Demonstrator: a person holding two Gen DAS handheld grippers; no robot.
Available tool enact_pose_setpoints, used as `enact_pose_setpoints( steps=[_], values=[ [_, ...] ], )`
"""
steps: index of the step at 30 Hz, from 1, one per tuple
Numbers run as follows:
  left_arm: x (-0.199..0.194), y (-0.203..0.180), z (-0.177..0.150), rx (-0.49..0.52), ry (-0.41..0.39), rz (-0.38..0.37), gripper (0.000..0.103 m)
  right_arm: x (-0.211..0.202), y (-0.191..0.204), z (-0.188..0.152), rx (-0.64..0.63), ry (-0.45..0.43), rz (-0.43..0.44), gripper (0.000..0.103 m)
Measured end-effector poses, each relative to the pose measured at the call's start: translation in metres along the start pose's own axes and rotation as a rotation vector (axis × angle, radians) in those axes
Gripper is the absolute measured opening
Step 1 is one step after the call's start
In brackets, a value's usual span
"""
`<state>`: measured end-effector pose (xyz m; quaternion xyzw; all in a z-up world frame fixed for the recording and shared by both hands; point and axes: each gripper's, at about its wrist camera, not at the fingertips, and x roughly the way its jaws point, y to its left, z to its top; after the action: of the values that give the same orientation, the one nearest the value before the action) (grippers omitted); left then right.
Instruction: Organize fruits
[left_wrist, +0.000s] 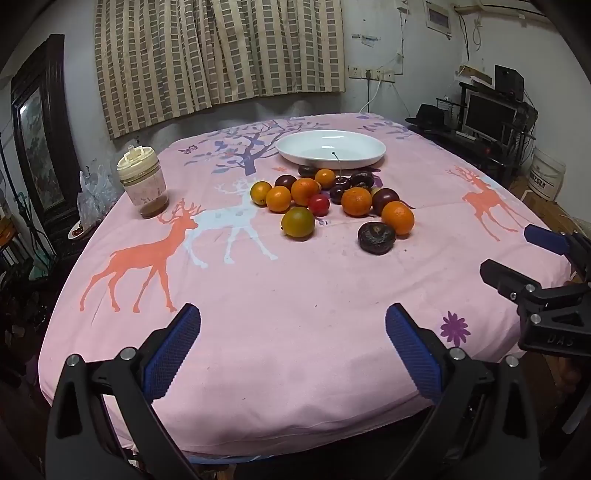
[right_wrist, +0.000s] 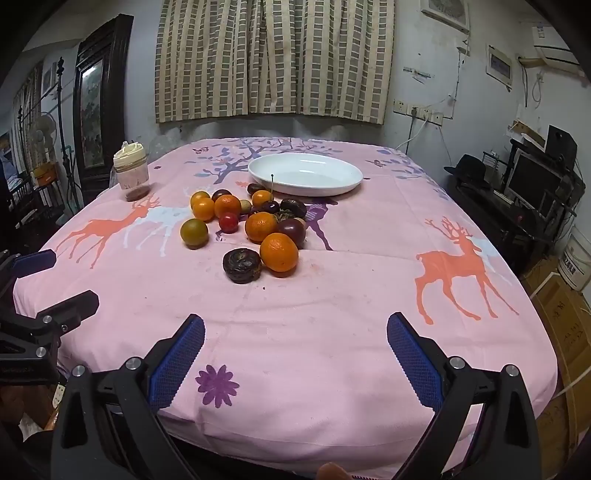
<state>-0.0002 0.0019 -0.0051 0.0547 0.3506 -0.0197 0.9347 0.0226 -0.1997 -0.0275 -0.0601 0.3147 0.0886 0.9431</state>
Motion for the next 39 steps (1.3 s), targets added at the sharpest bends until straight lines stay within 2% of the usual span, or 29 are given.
enact_pose_setpoints(
  steps=[39],
  values=[
    [0.0011,0.0029,0.0010,-0.009,0.010,-0.005,0.098,0.0028,0.0016,-0.0016,0.009,0.013,0.005,0.099]
  ],
)
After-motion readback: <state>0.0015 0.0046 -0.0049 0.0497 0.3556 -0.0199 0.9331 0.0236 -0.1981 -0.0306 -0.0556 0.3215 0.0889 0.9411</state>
